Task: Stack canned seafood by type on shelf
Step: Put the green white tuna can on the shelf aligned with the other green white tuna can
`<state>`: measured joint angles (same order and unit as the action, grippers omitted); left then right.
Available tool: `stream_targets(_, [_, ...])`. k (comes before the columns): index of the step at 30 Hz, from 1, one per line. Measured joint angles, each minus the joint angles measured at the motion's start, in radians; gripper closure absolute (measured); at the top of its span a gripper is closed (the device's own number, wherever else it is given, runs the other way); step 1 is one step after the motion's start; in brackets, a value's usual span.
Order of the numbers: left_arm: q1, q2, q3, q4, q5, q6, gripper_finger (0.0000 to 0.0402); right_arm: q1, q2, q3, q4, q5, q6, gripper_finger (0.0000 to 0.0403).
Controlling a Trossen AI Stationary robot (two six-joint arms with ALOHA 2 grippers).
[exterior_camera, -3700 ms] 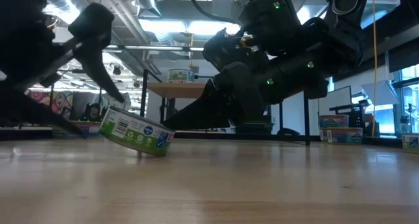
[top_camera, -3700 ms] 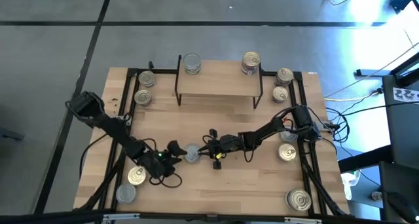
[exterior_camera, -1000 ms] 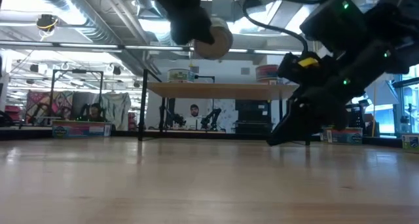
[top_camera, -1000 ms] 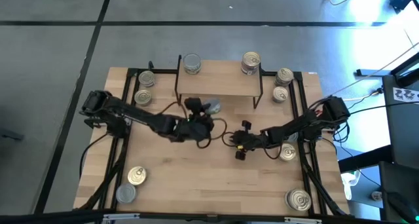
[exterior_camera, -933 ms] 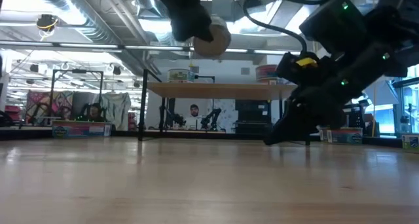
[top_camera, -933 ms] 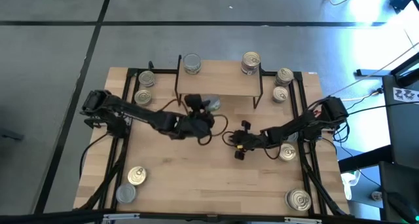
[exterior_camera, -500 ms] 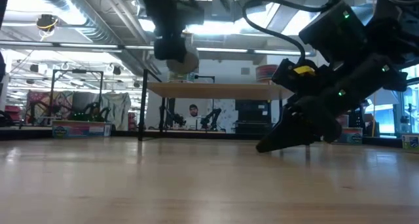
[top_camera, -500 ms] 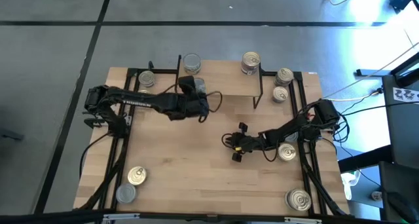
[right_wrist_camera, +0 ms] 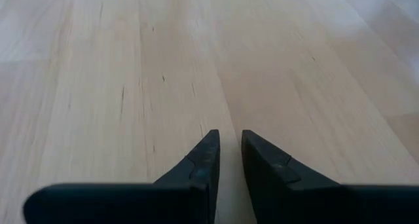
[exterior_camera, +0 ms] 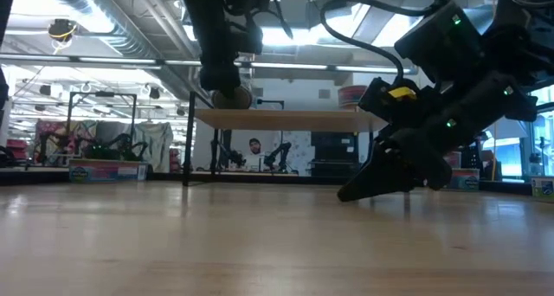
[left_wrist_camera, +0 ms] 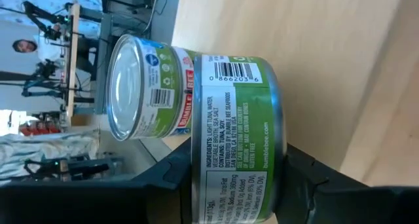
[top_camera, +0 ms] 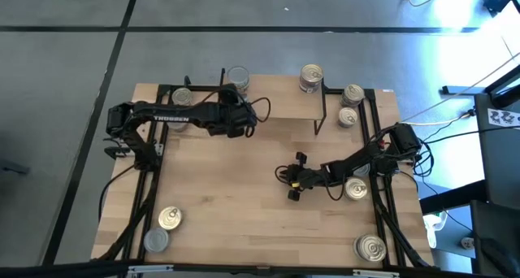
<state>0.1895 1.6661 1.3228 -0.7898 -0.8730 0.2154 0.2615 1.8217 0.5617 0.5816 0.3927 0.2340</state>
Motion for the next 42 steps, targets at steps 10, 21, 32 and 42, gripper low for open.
stream_targets(10, [0.027, 0.000, 0.000, -0.001, 0.004, 0.025, 0.0262, 0.000, 0.000, 0.000, -0.001, 0.000, -0.003, 0.0336])
stream_targets(21, [0.027, 0.003, -0.003, -0.012, 0.072, 0.022, 0.0183, 0.000, 0.000, 0.000, 0.000, 0.000, -0.004, 0.0336])
stream_targets(32, [0.041, 0.003, 0.057, -0.083, 0.277, -0.118, 0.0137, 0.000, 0.000, 0.000, 0.000, 0.000, -0.005, 0.0336])
stream_targets(42, [0.012, 0.003, 0.120, -0.149, 0.409, -0.140, 0.0137, 0.000, 0.000, 0.000, 0.001, 0.000, -0.006, 0.0336])
